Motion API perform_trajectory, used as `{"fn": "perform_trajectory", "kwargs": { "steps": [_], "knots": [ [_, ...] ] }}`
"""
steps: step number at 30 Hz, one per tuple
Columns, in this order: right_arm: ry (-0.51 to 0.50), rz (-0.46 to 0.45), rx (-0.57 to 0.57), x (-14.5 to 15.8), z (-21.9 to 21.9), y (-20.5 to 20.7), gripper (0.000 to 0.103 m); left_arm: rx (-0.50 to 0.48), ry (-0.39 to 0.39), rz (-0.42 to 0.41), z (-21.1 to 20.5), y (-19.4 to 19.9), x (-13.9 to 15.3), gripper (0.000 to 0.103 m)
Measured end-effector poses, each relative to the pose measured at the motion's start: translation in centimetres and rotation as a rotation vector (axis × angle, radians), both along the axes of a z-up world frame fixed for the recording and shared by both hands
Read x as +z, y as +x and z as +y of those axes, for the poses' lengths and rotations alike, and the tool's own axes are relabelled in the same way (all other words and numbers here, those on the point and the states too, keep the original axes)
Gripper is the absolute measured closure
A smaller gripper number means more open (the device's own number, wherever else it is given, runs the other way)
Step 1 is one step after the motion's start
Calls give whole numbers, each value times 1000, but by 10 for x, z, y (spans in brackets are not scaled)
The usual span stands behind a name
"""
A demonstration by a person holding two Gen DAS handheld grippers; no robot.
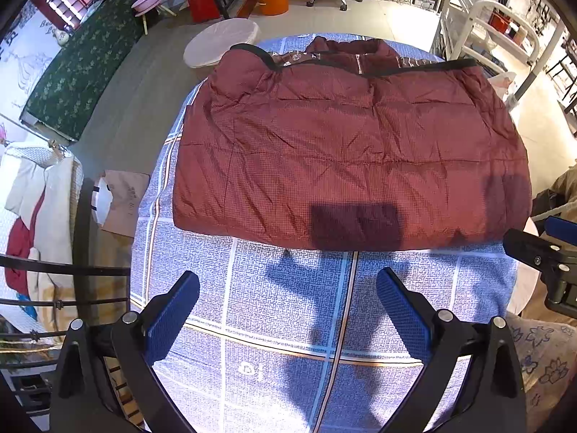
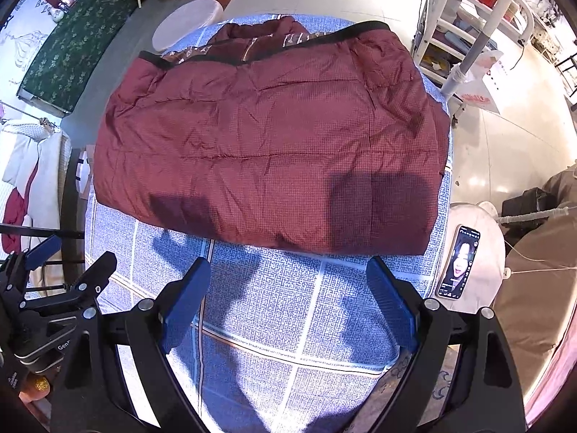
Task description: Fold large clothes
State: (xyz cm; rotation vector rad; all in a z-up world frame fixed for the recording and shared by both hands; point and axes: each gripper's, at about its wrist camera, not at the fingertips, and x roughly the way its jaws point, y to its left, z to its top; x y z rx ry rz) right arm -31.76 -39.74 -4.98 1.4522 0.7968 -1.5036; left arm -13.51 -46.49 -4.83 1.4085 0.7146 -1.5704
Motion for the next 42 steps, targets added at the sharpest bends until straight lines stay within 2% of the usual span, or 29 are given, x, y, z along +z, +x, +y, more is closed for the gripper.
{"fn": "perform_trajectory", "kwargs": {
  "steps": [6, 14, 42],
  "knots": [
    [-15, 23, 16, 4, 1, 0, 16, 2, -13, -49, 4, -3, -2, 6],
    [-16, 26, 15, 4, 6, -1, 16, -25, -24, -67, 9, -10, 1, 6],
    [-30, 18, 5, 5, 13, -4, 16, -35, -29, -72, 13, -17, 6, 6]
  ]
}}
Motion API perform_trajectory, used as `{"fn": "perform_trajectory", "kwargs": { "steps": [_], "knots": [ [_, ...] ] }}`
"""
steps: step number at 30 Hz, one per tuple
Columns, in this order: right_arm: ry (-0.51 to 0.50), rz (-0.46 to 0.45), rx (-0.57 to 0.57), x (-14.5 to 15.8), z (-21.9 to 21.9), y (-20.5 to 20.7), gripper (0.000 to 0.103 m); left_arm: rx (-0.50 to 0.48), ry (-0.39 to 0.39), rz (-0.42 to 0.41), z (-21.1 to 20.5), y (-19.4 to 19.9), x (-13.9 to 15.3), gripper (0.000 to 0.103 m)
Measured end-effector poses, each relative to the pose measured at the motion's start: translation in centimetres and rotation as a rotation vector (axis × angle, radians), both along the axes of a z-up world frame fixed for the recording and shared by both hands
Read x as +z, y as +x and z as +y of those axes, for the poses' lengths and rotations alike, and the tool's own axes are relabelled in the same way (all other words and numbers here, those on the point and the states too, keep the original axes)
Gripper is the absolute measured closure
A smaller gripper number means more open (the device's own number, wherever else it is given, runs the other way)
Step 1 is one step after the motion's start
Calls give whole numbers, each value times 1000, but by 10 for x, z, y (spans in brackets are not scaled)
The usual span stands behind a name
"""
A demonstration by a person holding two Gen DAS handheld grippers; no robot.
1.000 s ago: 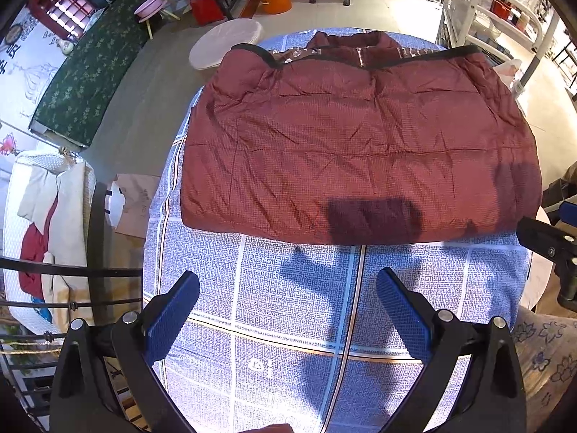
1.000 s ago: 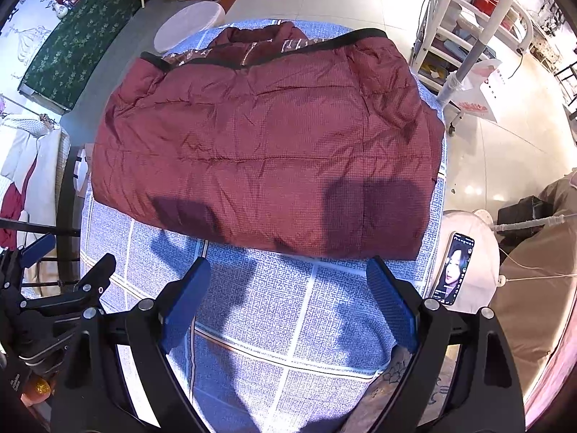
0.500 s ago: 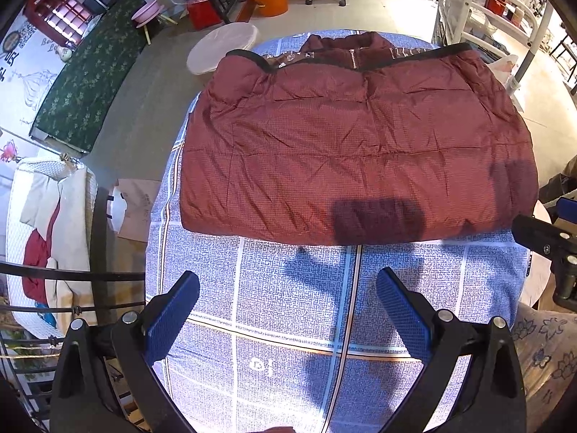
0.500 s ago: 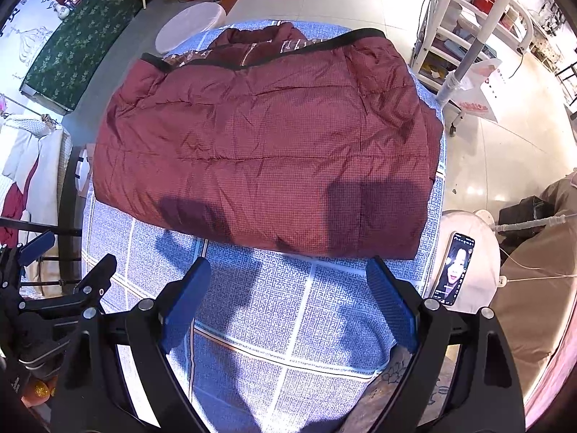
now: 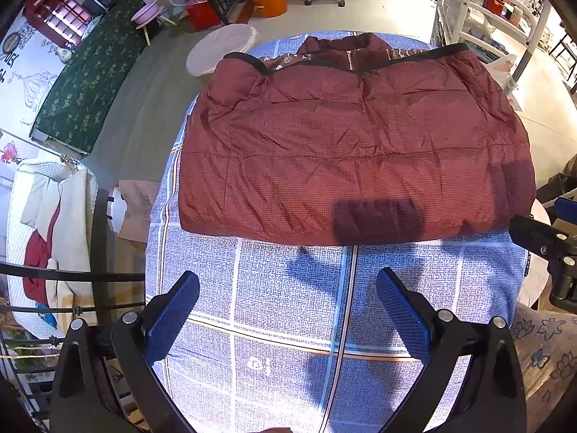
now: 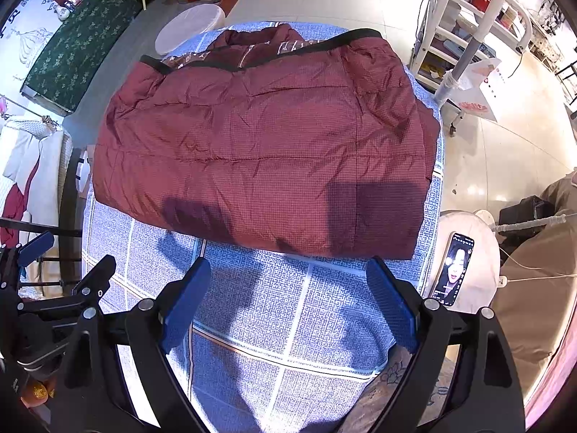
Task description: Fold large clothes
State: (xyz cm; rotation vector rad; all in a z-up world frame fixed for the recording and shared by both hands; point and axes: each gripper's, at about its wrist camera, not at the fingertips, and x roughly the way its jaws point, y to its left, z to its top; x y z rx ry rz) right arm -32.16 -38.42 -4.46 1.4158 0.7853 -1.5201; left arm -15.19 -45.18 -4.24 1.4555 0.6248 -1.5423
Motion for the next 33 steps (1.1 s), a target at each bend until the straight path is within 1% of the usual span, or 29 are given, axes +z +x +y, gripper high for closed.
{"fn": "perform_trajectory", "kwargs": {
  "steps": [33],
  "knots": [
    [-2, -4, 4, 0, 0, -2, 16, -9, -1, -9, 2, -7, 1, 6]
  ]
}}
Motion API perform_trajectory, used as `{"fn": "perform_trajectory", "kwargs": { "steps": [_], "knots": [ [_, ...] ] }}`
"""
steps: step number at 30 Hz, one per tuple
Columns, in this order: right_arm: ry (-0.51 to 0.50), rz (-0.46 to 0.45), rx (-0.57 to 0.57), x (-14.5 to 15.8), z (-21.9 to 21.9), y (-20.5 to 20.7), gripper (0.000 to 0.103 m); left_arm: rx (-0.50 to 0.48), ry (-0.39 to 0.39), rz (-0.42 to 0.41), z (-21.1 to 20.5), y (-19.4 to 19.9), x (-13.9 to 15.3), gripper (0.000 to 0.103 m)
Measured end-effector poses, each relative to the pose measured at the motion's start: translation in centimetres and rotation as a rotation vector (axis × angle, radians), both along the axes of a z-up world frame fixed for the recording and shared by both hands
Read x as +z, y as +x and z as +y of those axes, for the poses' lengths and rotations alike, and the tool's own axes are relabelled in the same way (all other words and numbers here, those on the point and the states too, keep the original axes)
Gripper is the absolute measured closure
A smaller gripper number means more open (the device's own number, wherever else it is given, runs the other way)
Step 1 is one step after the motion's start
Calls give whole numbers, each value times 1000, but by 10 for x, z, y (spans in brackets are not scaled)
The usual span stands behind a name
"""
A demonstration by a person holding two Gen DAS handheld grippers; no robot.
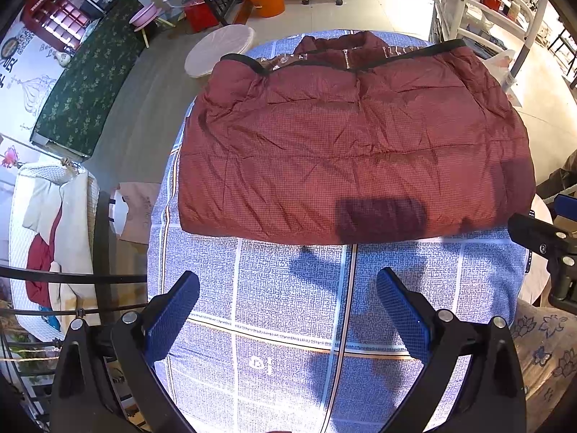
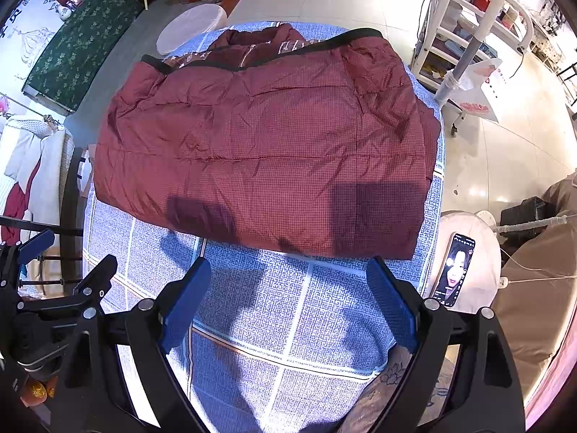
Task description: Fold large clothes
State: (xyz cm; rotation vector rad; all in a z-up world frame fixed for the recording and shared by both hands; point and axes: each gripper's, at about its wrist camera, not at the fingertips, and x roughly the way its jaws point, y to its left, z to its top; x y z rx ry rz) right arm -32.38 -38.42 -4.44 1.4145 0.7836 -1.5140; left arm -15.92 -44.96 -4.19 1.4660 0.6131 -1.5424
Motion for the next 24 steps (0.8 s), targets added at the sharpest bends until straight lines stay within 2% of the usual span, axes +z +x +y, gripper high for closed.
{"fn": "perform_trajectory", "kwargs": {
  "steps": [24],
  "knots": [
    [-1, -1, 4, 0, 1, 0, 16, -18, 1, -9, 5, 0, -1, 6]
  ]
}}
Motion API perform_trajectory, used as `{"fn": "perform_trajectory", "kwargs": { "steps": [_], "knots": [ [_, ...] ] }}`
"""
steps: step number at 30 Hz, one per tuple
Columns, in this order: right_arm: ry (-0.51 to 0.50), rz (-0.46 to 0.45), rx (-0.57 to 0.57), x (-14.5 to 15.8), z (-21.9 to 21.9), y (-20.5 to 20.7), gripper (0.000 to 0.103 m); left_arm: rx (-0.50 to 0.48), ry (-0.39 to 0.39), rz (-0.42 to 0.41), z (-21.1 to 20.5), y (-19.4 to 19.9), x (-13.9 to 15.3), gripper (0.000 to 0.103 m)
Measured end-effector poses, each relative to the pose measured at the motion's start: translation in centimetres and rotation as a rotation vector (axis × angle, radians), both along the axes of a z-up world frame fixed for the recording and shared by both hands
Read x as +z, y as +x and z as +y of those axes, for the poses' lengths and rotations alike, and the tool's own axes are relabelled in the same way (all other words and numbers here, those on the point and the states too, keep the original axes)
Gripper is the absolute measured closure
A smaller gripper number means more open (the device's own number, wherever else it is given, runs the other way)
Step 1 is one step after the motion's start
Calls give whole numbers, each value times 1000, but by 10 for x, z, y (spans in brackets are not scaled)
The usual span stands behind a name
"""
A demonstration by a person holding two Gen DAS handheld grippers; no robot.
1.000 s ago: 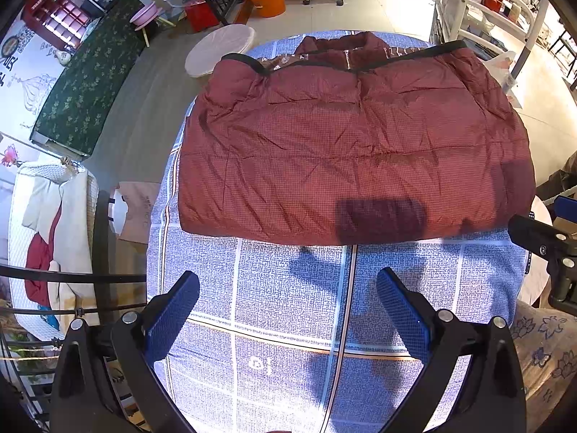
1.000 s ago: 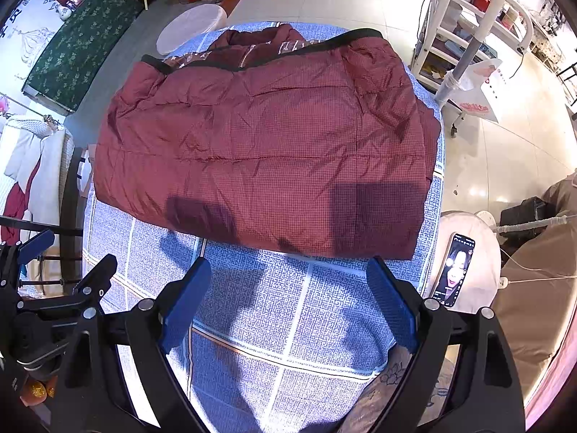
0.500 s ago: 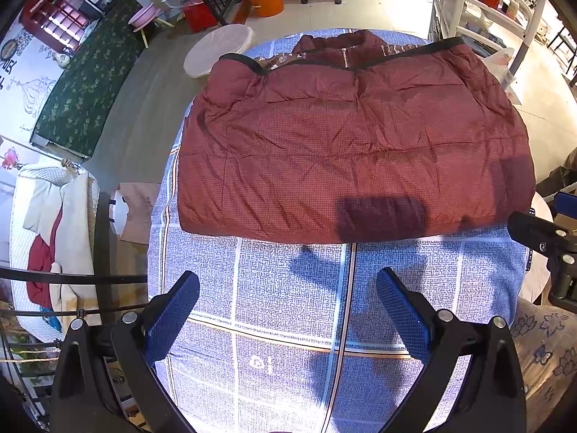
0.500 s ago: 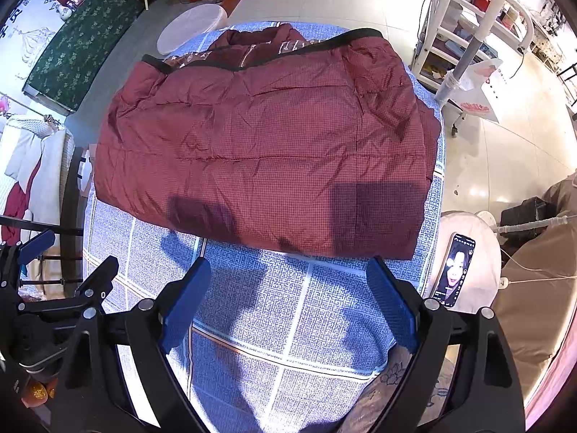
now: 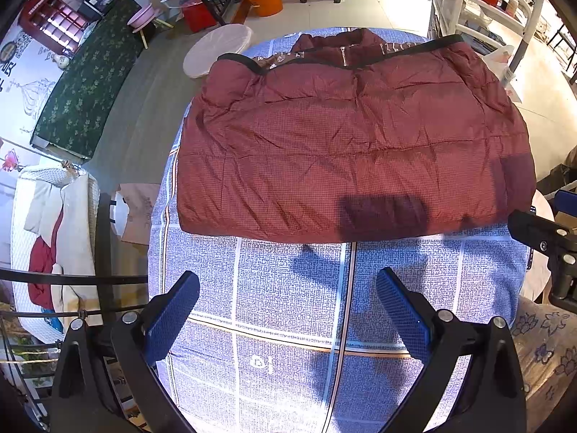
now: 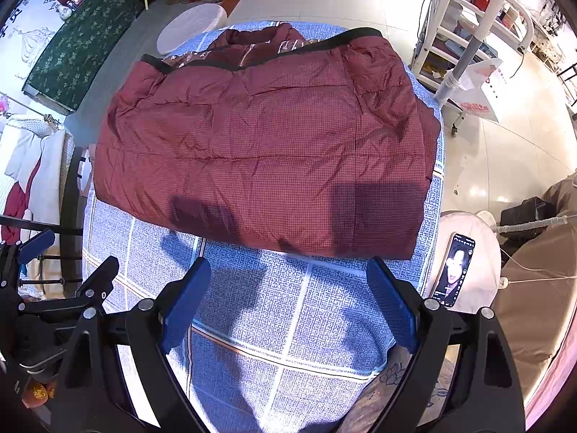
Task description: Fold large clothes
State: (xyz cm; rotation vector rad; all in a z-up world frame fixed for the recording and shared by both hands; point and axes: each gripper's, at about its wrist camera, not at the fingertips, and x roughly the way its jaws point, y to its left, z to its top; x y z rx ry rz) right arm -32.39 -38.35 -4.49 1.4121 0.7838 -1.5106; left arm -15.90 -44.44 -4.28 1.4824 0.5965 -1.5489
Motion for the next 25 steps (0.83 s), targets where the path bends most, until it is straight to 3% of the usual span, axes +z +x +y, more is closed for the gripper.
{"fn": "perform_trajectory", "kwargs": {
  "steps": [25],
  "knots": [
    [-2, 6, 9, -1, -2, -2, 16, -13, 12, 4, 5, -3, -4, 6]
  ]
}}
